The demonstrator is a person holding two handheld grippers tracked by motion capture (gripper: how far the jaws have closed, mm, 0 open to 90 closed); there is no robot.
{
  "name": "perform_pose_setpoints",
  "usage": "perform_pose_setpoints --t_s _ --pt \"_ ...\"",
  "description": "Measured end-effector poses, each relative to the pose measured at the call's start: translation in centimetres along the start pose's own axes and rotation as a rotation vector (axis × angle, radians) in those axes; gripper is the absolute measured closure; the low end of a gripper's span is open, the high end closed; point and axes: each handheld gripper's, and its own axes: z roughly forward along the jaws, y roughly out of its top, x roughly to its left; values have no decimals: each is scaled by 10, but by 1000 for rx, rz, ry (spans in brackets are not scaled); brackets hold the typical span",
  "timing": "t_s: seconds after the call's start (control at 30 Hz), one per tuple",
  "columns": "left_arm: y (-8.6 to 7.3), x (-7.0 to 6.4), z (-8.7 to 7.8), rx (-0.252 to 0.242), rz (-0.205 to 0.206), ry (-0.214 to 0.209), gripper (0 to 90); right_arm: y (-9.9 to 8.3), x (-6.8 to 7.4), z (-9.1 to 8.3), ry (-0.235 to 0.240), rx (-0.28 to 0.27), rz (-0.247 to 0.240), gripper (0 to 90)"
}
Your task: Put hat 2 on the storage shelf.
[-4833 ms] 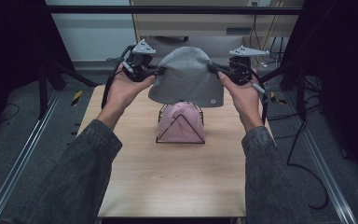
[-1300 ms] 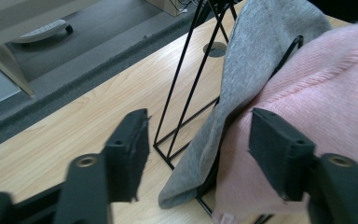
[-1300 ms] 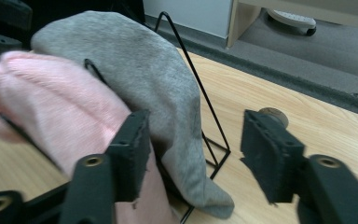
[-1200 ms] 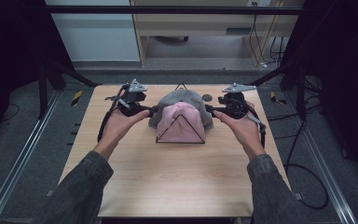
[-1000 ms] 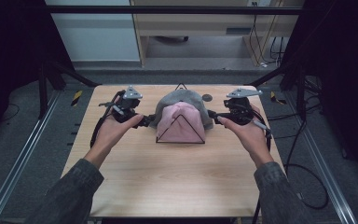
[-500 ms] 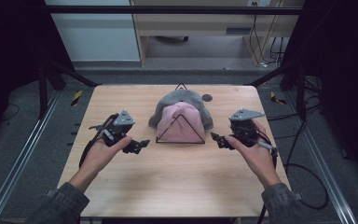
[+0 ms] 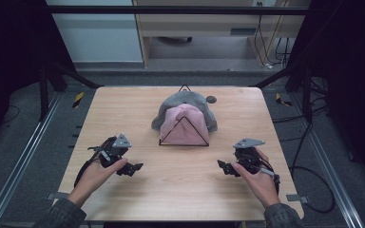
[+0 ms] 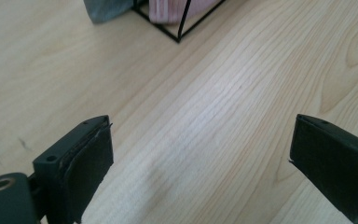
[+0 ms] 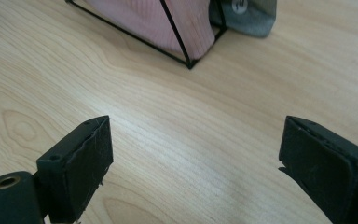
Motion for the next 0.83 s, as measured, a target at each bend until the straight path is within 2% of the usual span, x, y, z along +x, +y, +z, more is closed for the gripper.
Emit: perform_pose_setpoints --t_s 0.07,0.33,0.43,0.5,0.6,0.77,0.83 --pt "-7 0 5 9 -14 -13 60 -3 -2 5 -4 13 15 99" --pt "-24 11 23 51 -55 -4 64 -12 -11 20 -14 80 60 123" --pt "-28 13 29 65 -64 -12 66 -17 -11 29 -20 121 54 110" --pt "-28 13 32 86 -50 -9 66 -19 -9 32 -66 137 15 94" --pt "-30 14 34 80 -35 9 44 -21 -7 34 -73 120 12 67" --pt "-37 18 32 59 -43 15 0 -35 -5 34 -80 3 18 38" --pt "-39 19 31 52 -45 17 0 -35 -4 33 -81 7 22 38"
